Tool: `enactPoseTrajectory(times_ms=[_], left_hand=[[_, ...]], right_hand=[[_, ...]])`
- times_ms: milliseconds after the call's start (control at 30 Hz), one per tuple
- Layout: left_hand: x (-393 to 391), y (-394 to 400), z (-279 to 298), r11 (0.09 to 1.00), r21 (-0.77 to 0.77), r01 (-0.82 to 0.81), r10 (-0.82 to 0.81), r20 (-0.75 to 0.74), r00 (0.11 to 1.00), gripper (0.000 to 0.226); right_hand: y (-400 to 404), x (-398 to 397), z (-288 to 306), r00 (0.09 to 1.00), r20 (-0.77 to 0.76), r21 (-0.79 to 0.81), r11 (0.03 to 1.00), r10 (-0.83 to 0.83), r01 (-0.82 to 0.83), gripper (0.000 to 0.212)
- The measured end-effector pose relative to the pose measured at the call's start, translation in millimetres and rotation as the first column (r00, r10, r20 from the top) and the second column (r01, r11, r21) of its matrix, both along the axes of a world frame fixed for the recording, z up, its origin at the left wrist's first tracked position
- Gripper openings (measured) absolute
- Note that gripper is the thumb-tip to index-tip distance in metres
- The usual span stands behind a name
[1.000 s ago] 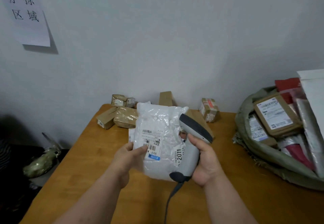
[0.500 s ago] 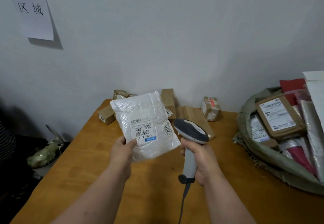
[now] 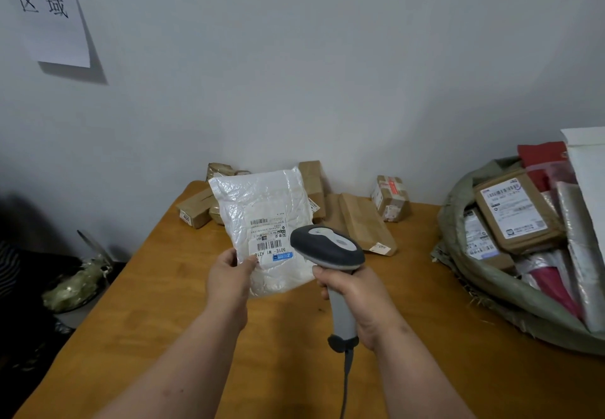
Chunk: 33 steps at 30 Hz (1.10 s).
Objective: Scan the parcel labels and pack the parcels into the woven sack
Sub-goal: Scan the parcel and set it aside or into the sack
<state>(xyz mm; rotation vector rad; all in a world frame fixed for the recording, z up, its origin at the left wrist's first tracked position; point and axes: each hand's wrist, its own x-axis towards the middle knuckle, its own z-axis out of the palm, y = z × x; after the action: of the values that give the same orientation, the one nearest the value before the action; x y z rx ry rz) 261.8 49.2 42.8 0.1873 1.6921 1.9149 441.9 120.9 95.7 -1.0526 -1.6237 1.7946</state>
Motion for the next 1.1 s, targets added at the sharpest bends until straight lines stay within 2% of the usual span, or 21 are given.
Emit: enactPoseTrajectory(times_ms=[233,600,733,800,900,1100], left_hand=[[-1,0,-5,1.000,0.014,0.011,-0.011,0.027,1.000,0.017],[-7,0,-3,0.999,0.012,0.044,-0.045,0.046,0.998,0.017],[-9,2,-5,0.998,0.007,0.068,-0.068,0.035,0.997,0.018],[-11,4,-9,0.996,0.008,0.091,-0.091,0.030,0.995,0.018],[-11,12,-11,0.991,0.009,0.132,-0.133,0.020,0.991,0.019],[20,47,1,0.966,0.016,0.259,-0.259,-0.023,0.966,0.016]], right_hand=[[-6,-6,4,0.999,-0.014,0.017,0.999,0.044,-0.043,0.025],[-3,-14,3,0.999,-0.027,0.009,0.999,0.032,-0.032,0.040],[-2,-15,3,0.999,-0.020,0.021,0.999,0.027,-0.027,0.033],[-1,-15,3,1.000,-0.005,0.026,1.000,0.000,0.000,0.025],[2,-11,2,0.998,0.016,0.016,0.998,-0.065,0.065,0.025],[23,30,-3,0.951,0.012,-0.001,0.951,-0.308,0.308,0.020]])
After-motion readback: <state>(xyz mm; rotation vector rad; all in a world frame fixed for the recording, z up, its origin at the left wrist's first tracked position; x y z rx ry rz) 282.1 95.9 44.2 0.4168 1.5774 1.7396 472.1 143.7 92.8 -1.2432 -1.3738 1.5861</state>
